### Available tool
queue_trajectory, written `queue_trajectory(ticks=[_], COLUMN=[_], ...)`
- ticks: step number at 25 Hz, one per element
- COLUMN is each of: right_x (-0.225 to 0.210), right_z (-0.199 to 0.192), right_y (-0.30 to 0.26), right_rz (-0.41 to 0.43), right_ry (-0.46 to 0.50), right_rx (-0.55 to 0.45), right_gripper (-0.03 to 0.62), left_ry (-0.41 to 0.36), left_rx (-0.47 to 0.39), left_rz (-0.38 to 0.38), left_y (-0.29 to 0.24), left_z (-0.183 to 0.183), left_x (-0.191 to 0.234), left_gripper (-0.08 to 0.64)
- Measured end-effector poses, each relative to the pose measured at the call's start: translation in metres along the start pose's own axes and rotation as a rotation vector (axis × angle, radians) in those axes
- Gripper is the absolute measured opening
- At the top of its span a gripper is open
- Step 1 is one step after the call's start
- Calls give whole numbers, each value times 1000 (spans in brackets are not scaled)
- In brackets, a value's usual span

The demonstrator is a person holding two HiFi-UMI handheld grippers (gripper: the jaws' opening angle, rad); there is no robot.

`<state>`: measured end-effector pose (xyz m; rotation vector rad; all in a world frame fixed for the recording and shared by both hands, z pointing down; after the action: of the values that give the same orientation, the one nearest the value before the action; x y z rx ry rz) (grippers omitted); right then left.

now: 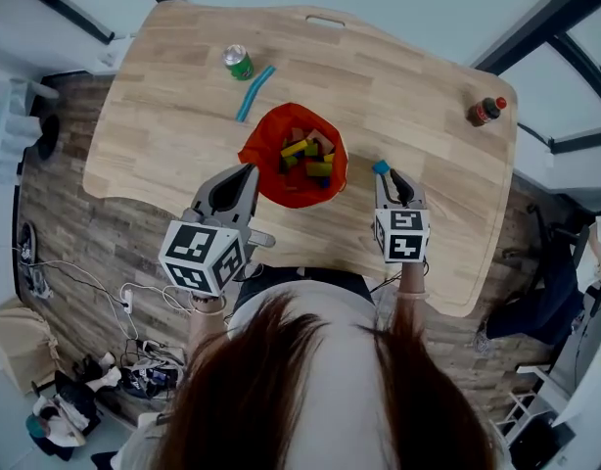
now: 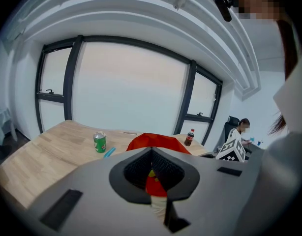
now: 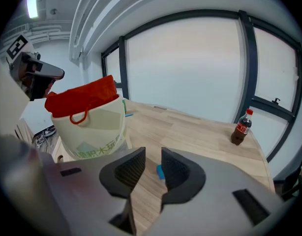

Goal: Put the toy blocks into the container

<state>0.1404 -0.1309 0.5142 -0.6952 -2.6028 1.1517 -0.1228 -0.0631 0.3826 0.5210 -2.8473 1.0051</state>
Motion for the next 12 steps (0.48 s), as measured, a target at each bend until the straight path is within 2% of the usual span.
queue_trajectory(ticks=[2,12], right_x=[-1,-8], right_z=[-3,-12], right_y=[-5,-29], right_rz=[14,25], right_ry=[21,86], right_rx=[18,82], right_gripper=[112,140], left_ry=[6,25], left_rx=[3,14], left_rz=[11,43], left_y=[-1,-6], left_z=[0,-1], left_x=[0,1], left_gripper=[9,9])
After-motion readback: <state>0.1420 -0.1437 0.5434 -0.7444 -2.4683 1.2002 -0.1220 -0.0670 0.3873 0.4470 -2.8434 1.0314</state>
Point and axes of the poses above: the fingertips, and each gripper's own axes: y backward along the fingers, x to its left, z out of its top, the point moved 5 cm from there along y, backward along the fingers, and after that the axes turned 10 degrees about x, right-handed, at the moved point
